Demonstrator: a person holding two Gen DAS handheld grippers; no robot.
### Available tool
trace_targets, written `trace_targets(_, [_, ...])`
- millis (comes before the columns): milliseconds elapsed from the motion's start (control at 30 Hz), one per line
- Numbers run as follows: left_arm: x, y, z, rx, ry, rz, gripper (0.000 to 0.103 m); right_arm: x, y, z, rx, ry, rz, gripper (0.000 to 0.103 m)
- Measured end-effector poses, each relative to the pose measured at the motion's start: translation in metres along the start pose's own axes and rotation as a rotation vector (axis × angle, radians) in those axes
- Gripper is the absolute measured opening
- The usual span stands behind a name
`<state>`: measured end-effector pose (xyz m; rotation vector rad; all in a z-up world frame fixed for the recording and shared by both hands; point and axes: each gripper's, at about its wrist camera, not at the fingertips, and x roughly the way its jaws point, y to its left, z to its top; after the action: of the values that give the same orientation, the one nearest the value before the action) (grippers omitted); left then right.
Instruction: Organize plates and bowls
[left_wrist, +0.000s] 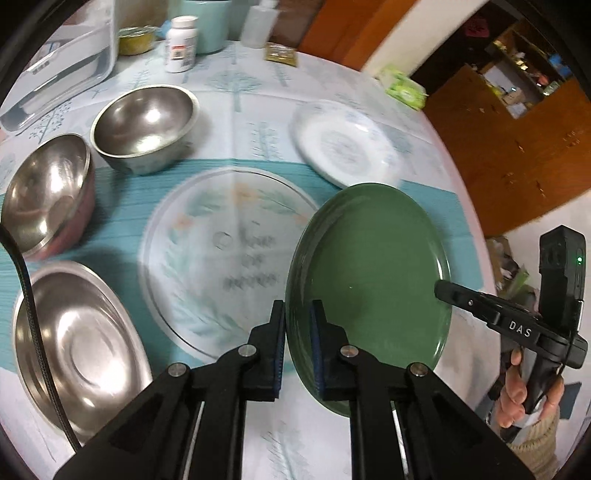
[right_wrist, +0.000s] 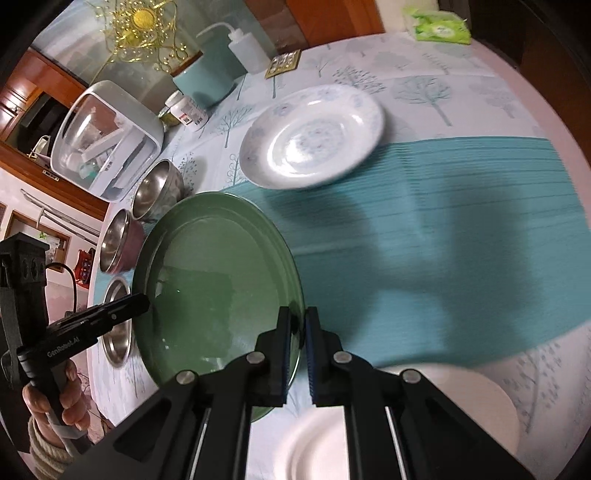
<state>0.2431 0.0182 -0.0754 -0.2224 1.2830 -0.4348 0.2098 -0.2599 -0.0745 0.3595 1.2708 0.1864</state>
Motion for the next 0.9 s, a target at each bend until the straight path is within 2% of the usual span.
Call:
trace_targets(233, [-0.005, -0.054, -0.040, 0.076, 0.032, -0.066, 0.010, -0.044, -0.032, -0.040, 0.013, -0.016, -0.039, 0.008])
trace_targets(433, [0.008, -0.091, -0.074, 0.119, 0.087, -0.103, 0.010, -0.068, -0.068, -0.075, 0.032, -0.024, -0.079, 0.009])
trace_targets(667, [0.040, -0.122, -0.108, 0.140, 0.182, -0.127, 0.010, -0.066, -0.111, -0.103, 0.070, 0.023, -0.115, 0.009])
trace_targets(900, [0.064, -0.134, -0.124, 0.136, 0.227, -0.097, 0.010, -0.052, -0.131, -0.118, 0.072, 0.064, -0.132, 0.009])
